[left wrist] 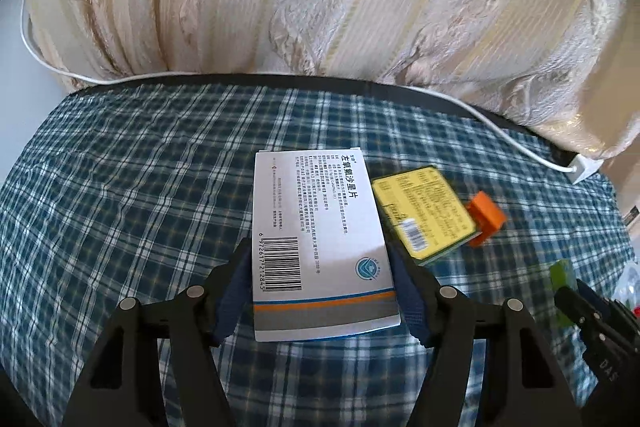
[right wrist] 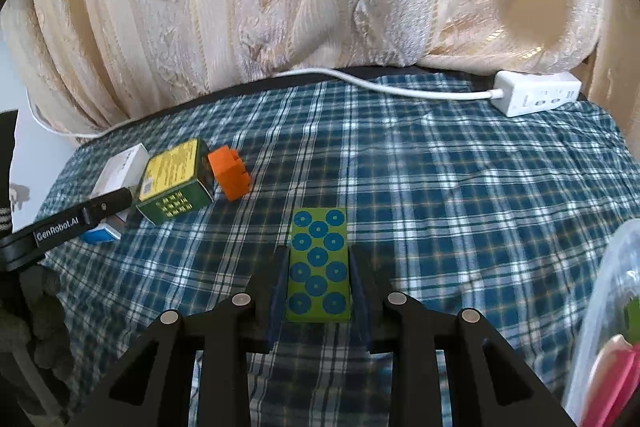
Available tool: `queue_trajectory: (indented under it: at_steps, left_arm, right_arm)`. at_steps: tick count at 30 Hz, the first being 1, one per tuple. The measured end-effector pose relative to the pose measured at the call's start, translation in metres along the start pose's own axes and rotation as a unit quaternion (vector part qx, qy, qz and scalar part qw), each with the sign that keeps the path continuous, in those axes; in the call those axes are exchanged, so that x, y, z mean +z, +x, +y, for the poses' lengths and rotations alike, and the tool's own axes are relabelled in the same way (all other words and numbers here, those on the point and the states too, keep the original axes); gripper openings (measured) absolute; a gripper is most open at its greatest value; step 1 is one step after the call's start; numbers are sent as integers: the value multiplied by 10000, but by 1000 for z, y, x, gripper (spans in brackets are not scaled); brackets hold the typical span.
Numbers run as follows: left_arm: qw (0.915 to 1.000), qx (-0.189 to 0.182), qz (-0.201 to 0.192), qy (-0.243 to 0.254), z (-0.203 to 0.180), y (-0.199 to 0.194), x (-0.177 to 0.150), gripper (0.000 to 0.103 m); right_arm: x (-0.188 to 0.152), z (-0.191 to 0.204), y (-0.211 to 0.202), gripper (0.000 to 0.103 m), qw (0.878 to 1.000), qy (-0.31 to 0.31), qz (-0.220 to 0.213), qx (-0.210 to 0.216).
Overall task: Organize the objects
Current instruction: 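Carry the medicine box with the left tool while the right tool carries the dotted brick to the bowl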
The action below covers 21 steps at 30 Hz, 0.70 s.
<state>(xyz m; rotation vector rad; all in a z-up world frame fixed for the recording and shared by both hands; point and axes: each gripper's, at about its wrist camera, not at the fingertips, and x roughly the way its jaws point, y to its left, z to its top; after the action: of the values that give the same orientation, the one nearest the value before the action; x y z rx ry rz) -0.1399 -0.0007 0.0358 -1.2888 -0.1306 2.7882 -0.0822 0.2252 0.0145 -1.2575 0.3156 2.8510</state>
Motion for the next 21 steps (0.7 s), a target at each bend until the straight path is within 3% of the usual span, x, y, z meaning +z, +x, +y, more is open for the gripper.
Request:
queue_trajectory:
  at_steps: [11,21]
  left_arm:
    - [9987,-367,-142,327,-36,-29,-9,67]
    - [9948,-716,-213,693,-80,-58,-22,67]
  right_arm:
    - [-10,-36,-57,31,9976,472,-474,-151]
    - [-28,-108,-110,31,9879,1096,-823,-728]
